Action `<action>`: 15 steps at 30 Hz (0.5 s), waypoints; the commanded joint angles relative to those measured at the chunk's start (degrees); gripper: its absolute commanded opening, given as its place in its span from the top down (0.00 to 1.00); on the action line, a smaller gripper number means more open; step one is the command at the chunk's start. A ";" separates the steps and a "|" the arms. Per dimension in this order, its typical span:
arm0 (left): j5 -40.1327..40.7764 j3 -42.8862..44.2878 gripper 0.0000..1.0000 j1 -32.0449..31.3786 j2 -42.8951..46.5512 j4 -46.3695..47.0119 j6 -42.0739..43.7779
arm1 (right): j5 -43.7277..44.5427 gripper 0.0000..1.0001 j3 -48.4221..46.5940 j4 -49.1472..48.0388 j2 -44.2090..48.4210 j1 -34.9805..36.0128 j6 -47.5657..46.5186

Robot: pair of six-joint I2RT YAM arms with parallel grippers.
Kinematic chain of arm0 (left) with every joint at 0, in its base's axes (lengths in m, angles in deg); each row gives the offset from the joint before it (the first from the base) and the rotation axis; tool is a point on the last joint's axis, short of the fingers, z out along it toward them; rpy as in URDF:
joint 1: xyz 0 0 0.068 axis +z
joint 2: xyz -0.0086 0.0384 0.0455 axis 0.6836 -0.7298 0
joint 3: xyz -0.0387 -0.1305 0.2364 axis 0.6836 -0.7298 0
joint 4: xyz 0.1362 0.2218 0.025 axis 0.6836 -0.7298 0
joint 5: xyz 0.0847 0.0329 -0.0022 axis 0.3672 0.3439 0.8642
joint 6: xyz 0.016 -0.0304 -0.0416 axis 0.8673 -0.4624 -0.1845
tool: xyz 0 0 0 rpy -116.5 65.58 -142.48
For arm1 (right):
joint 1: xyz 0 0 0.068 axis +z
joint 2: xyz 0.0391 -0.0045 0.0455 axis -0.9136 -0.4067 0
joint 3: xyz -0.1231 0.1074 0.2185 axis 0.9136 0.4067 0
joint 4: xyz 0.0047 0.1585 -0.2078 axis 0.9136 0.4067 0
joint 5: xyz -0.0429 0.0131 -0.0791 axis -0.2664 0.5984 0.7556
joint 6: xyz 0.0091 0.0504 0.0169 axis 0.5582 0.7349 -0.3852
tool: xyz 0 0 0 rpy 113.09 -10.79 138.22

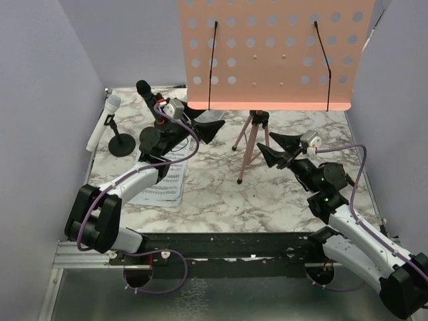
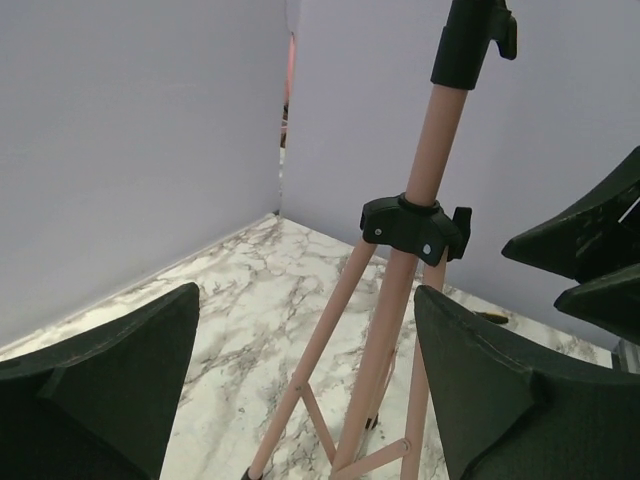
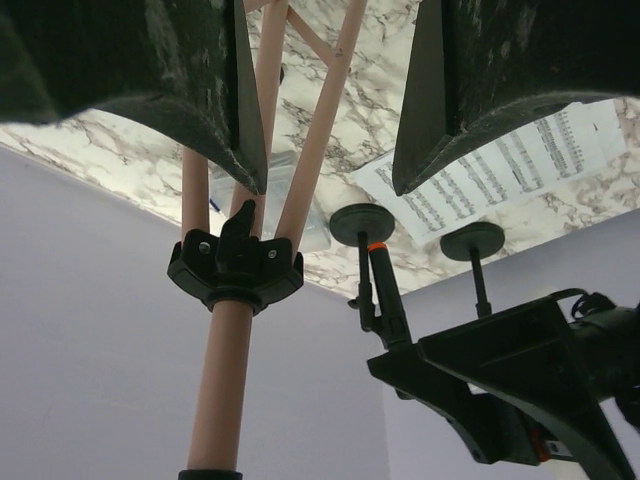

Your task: Pack up the instrument practice props

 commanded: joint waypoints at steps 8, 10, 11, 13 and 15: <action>-20.82 17.78 0.15 4.84 -20.12 19.66 -21.26 | -5.51 0.42 -0.21 2.53 1.99 -0.13 -0.73; -22.65 21.91 0.16 5.27 -25.42 25.94 -28.53 | -5.90 0.42 -0.43 3.63 2.53 -0.13 -1.24; -23.69 24.30 0.17 5.26 -27.61 28.38 -31.92 | -6.09 0.42 -0.57 4.29 2.81 -0.11 -1.54; -25.04 28.61 0.18 5.11 -31.47 33.68 -39.15 | -6.00 0.42 -0.66 5.48 3.31 -0.10 -1.60; -25.52 31.47 0.19 5.12 -34.18 37.55 -43.47 | -5.80 0.42 -0.55 6.20 3.80 -0.07 -1.61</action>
